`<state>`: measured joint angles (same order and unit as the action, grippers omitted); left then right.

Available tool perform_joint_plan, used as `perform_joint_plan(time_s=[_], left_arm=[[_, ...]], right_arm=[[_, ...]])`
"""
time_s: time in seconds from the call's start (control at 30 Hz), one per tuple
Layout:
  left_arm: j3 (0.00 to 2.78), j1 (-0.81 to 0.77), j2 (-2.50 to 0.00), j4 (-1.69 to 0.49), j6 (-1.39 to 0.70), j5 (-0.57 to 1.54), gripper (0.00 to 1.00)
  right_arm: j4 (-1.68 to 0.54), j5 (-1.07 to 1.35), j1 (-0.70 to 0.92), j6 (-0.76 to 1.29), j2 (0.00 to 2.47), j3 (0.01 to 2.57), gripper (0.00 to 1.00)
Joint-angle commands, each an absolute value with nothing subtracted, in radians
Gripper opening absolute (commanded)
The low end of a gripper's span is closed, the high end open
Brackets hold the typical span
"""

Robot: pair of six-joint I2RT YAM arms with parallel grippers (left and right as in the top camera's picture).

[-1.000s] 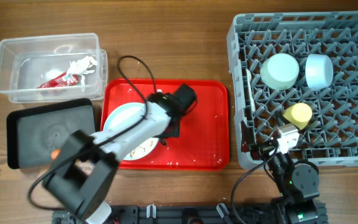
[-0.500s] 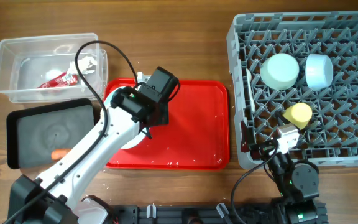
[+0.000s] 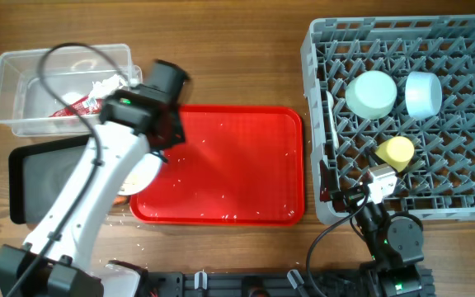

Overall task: Sort waste into correct bins and load items into the dishwasher rack
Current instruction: 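Lift the plate and tip the rice onto the black tray, then carry the empty plate to the dish rack with the left gripper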

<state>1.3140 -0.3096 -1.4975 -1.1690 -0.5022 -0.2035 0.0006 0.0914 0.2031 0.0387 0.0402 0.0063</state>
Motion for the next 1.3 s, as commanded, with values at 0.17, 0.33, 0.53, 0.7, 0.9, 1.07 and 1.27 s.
perform_joint_plan(time_s=[0.17,0.33,0.53,0.7,0.9,1.07,1.27], left_arm=[[1.284,0.157,-1.485,-1.058,-0.315,0.423,0.04],[1.283,0.373,-1.484,-1.060,-0.176,0.755,0.04],[1.283,0.622,-1.391,-1.152,-0.108,0.954,0.04],[1.270,0.840,-1.259,-1.176,0.001,1.150,0.04],[1.162,1.061,-1.199,-1.283,0.208,1.301,0.04],[1.096,1.097,-1.198,-1.275,0.305,1.379,0.04],[1.120,0.913,-1.183,-1.243,0.211,1.182,0.04]], right_arm=[[0.004,0.081,0.204,0.027,0.042,0.006,1.00],[0.004,0.081,0.204,0.027,0.042,0.006,1.00],[0.004,0.081,0.204,0.027,0.042,0.006,1.00],[0.004,0.081,0.204,0.027,0.042,0.006,1.00],[0.004,0.081,0.204,0.027,0.042,0.006,1.00],[0.004,0.081,0.204,0.026,0.042,0.006,1.00],[0.004,0.082,0.204,0.027,0.042,0.006,1.00]])
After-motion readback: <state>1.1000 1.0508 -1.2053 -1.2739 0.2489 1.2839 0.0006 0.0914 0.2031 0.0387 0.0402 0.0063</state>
